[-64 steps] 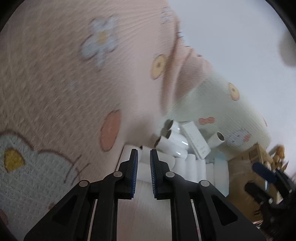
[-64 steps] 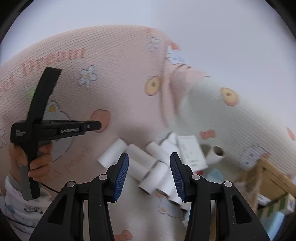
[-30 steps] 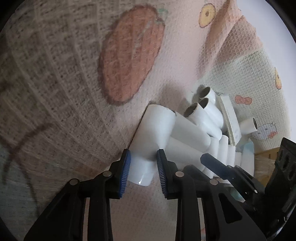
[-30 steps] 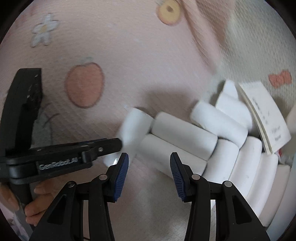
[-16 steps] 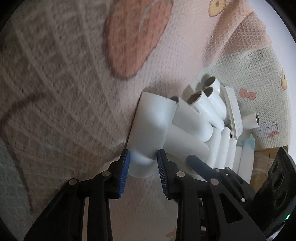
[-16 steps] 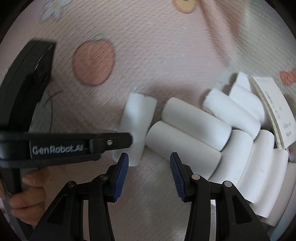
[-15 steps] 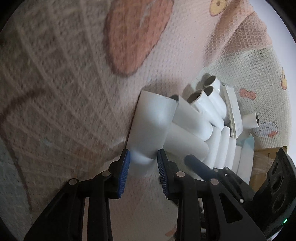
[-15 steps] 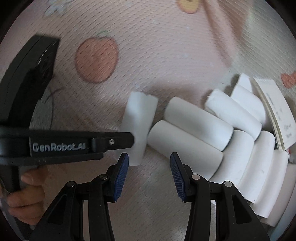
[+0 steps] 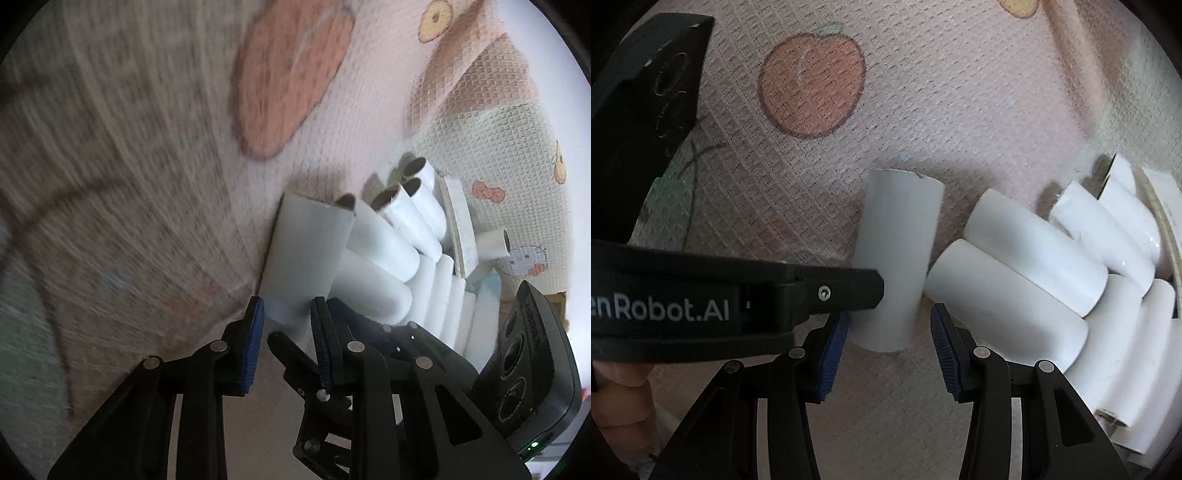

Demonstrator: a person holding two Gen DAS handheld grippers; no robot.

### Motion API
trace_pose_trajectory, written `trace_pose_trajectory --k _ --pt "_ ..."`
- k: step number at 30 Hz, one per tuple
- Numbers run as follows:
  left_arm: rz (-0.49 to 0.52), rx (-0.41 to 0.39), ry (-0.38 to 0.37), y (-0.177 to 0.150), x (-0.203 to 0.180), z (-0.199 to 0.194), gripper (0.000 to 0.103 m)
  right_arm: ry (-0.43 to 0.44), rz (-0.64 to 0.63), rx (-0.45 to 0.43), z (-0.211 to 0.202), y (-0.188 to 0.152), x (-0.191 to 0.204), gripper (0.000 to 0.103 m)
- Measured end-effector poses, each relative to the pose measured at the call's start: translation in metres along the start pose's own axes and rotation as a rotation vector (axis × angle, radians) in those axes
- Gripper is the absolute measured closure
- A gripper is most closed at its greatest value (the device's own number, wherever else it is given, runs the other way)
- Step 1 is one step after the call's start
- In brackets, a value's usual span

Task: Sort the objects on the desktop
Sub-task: 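Close the right gripper around another white cardboard tube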

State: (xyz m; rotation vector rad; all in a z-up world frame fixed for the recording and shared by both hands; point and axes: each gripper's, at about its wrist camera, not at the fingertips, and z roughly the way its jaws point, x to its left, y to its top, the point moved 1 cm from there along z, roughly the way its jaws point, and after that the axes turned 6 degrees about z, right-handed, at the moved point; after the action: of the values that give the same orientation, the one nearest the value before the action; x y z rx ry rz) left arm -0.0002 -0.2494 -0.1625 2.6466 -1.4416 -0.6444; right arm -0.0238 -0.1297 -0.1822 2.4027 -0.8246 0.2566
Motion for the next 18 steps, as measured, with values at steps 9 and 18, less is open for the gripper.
trace_pose_trajectory --k 9,18 --pt "0.041 -0.039 -0.028 0.004 -0.003 0.010 0.062 0.033 0.041 0.008 0.000 -0.007 -0.003 0.068" --pt "0.041 -0.044 -0.018 -0.002 -0.005 0.008 0.065 0.034 0.037 -0.005 -0.005 -0.019 -0.004 0.071"
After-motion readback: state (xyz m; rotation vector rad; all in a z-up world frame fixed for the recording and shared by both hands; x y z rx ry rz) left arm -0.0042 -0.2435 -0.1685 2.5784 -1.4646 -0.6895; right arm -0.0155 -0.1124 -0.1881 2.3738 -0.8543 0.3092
